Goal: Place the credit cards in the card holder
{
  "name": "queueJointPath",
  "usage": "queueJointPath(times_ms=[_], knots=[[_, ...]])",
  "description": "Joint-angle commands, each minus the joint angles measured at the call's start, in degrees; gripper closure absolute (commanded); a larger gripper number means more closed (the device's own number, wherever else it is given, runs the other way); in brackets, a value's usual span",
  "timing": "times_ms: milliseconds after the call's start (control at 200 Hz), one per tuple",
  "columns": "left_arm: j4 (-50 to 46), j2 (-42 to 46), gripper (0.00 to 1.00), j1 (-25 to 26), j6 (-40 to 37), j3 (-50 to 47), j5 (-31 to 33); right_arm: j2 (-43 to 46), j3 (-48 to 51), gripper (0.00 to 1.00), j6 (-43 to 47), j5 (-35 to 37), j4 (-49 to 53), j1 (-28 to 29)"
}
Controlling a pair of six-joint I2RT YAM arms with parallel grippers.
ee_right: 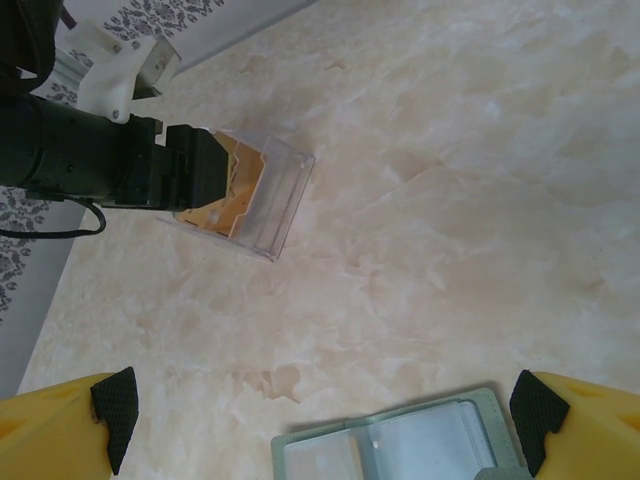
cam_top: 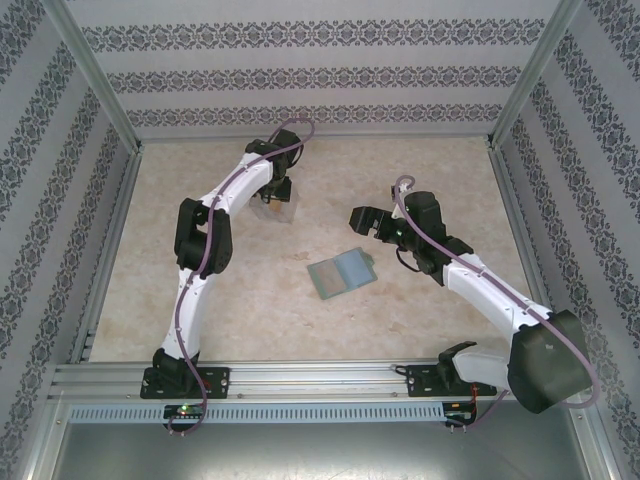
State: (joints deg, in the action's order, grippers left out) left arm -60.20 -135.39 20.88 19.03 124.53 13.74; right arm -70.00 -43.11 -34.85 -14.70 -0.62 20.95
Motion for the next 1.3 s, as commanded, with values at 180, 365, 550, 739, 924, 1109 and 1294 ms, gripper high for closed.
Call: queueJointPath(times_ms=[180,365,550,739,924,1109,1294], knots=[[-3.73,0.17,0.47,-0.95,-0.04,2.04,4.48,2.40,1.36,0.02,-1.14,0.54,0.27,-0.91],[-2.34,2.11,0.50,-0.91,0.51,0.10,5.26,2.58,1.54,0.02,-1.18,0.52,0.27,-1.00],[-3.04,2.46,0.50,-0.75,0.54,0.31,7.85,2.93,1.89,0.02,-1.32,0.74,0.26,-1.07],[-2.63,3.21,0.54,-0.27,0.23,0.15,10.00,2.02,1.98,0.02,-1.14,0.63,0.10,-1.13],[-2.46,3.36,0.63,-0.30,-0.46,0.18,8.90,1.18,1.81,0.02,-1.19,0.31,-0.30,-1.11],[-2.20,3.46,0.74,-0.26,-0.67,0.06,7.30,0.39,1.85,0.02,-1.18,0.24,-0.44,-1.26],[-2.38,3.85,0.89,-0.32,-0.39,0.27,7.21,-0.05,1.80,0.02,-1.31,0.15,-0.41,-1.35]])
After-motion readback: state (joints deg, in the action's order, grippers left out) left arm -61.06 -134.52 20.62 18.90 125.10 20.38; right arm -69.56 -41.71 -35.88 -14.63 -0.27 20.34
